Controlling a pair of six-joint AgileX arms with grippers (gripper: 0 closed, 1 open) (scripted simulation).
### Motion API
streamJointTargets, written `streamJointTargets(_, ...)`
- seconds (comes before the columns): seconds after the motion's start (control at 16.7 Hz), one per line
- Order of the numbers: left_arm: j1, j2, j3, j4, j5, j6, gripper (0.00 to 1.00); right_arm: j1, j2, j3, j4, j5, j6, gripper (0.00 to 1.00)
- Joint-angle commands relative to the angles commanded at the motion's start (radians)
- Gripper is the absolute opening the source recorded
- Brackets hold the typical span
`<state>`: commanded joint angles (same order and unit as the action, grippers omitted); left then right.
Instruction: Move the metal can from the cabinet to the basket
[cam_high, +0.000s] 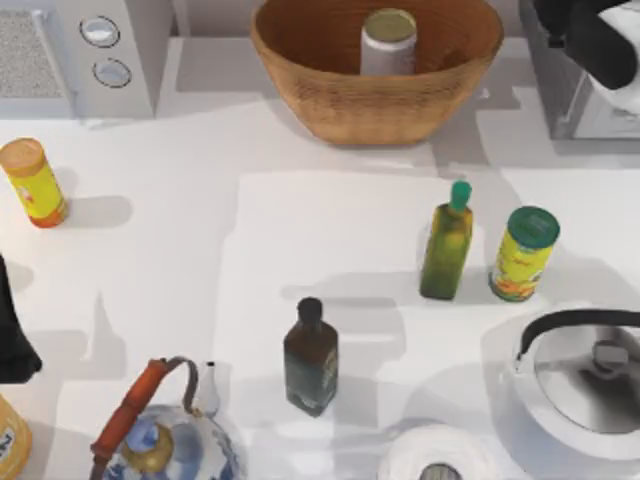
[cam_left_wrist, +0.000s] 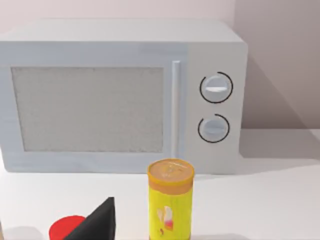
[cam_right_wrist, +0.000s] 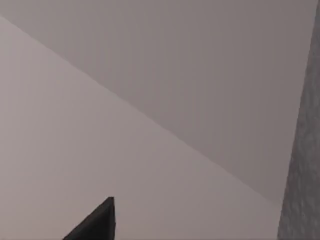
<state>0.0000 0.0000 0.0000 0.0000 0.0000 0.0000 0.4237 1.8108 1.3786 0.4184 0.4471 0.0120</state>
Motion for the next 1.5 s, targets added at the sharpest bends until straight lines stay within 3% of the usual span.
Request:
streamJointTargets(0.9,0.000,0.000,0.000,0.000,0.000,0.000,1.00,-0.372,-1.587,-1.173,-0.355,-0.370,-0.013,1.00)
streamJointTargets(1.2,0.000,0.000,0.000,0.000,0.000,0.000,1.00,-0.423,-1.800,-1.368,-0.415,-0.442,-0.012,1.00)
streamJointTargets(1.5,0.000,0.000,0.000,0.000,0.000,0.000,1.00,-0.424,-1.811,-1.379,-0.418,-0.447,-0.012,1.00)
